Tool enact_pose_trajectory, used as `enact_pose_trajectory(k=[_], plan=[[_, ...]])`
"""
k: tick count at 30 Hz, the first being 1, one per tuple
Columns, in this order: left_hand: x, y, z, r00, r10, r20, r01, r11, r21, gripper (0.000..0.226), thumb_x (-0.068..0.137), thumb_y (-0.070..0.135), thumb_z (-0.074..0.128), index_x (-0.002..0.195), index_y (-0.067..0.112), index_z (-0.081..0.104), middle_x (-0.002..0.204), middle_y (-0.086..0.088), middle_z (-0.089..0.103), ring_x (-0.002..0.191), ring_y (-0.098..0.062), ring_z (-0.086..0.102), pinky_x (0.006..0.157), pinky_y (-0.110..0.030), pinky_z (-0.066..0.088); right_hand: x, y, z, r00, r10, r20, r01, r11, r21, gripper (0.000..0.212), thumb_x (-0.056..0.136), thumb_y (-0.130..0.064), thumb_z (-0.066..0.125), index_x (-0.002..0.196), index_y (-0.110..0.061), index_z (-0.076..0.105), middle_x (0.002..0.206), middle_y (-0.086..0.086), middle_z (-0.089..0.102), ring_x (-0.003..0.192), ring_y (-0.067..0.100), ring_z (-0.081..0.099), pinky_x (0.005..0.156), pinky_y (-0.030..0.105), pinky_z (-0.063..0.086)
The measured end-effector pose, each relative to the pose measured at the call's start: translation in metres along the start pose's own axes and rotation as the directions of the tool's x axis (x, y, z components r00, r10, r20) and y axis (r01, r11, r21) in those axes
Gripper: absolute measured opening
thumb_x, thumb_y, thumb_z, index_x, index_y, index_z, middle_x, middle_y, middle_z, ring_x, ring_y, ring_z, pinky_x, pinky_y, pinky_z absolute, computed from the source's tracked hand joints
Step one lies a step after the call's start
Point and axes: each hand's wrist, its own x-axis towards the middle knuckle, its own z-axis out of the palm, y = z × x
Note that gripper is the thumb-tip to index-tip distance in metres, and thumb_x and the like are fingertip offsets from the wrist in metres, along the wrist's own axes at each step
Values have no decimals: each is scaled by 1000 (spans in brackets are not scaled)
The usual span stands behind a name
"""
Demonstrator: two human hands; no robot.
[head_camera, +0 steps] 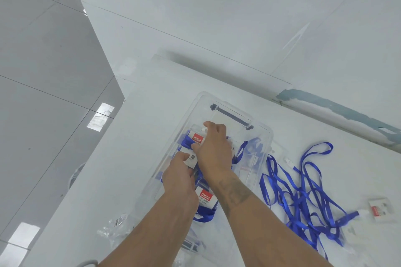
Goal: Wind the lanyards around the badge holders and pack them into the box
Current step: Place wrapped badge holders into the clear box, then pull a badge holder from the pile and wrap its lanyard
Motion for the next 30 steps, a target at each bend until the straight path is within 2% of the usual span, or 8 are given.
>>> enact_pose_trajectory(k=[3, 9, 13, 17, 23, 26, 28, 30], plan=[[-5, 1, 1, 1000, 1, 13, -1, 1000, -7, 17, 95, 18, 56, 79, 17, 51, 78, -2, 55, 68, -18, 57, 56, -30, 43, -5, -1, 0, 998, 57, -40, -55, 997, 57, 52, 89, -22, 69, 134, -25, 45, 134, -2, 37, 87, 7, 42, 66, 15, 38], [-9, 5, 3, 1000, 3, 22, -3, 1000, -2, 19, 96, 18, 55, 77, 19, 50, 76, -1, 54, 67, -16, 55, 59, -30, 45, -5, 0, -2, 999, 49, -22, -50, 998, -47, 34, 92, -36, 61, 125, -31, 54, 122, -9, 56, 114, 14, 46, 72, 29, 43], [-12, 8, 2, 1000, 19, 5, -19, 1000, 9, 9, 94, 17, 56, 85, 15, 57, 79, -4, 62, 69, -19, 61, 59, -30, 47, -5, 1, -6, 998, 60, 22, -60, 998, -31, 34, 92, -33, 58, 125, -33, 55, 122, -10, 58, 117, 15, 44, 75, 31, 44], [-23, 8, 2, 1000, 22, 4, -22, 999, 46, 20, 96, 16, 54, 76, 16, 52, 73, 0, 53, 64, -14, 53, 54, -27, 41, -10, 2, -19, 999, 31, 35, -31, 1000, 1, 37, 92, -24, 56, 128, -35, 54, 128, -10, 57, 118, 14, 46, 81, 31, 45], [-33, 7, -1, 999, 35, 22, -38, 989, 144, 20, 96, 16, 53, 77, 14, 49, 74, 0, 49, 66, -14, 50, 69, -32, 46, -23, 3, -57, 997, -71, 11, 70, 994, 84, 34, 93, -25, 55, 126, -36, 56, 124, -14, 59, 116, 10, 51, 87, 29, 46], [-38, 8, -6, 987, 140, 78, -153, 967, 202, 21, 97, 12, 52, 76, 14, 53, 77, -2, 56, 68, -15, 54, 74, -32, 48, -34, 10, -77, 995, -97, -32, 101, 987, 123, 31, 93, -33, 57, 123, -40, 57, 119, -21, 59, 115, 6, 52, 88, 27, 46], [-49, 10, -7, 953, 260, 157, -294, 919, 264, 20, 97, 11, 50, 81, 21, 56, 80, 2, 59, 65, -12, 55, 61, -26, 48, -46, 17, -91, 991, -112, -77, 122, 982, 141, 29, 93, -37, 57, 122, -42, 57, 119, -25, 58, 113, 1, 50, 85, 22, 40], [-59, 10, -10, 884, 397, 247, -463, 821, 335, 18, 97, 13, 52, 97, 30, 58, 92, 12, 63, 65, -5, 63, 49, -20, 49, -61, 25, -102, 984, -127, -127, 145, 978, 147, 28, 93, -39, 58, 121, -42, 58, 121, -26, 57, 113, -2, 47, 87, 18, 36]])
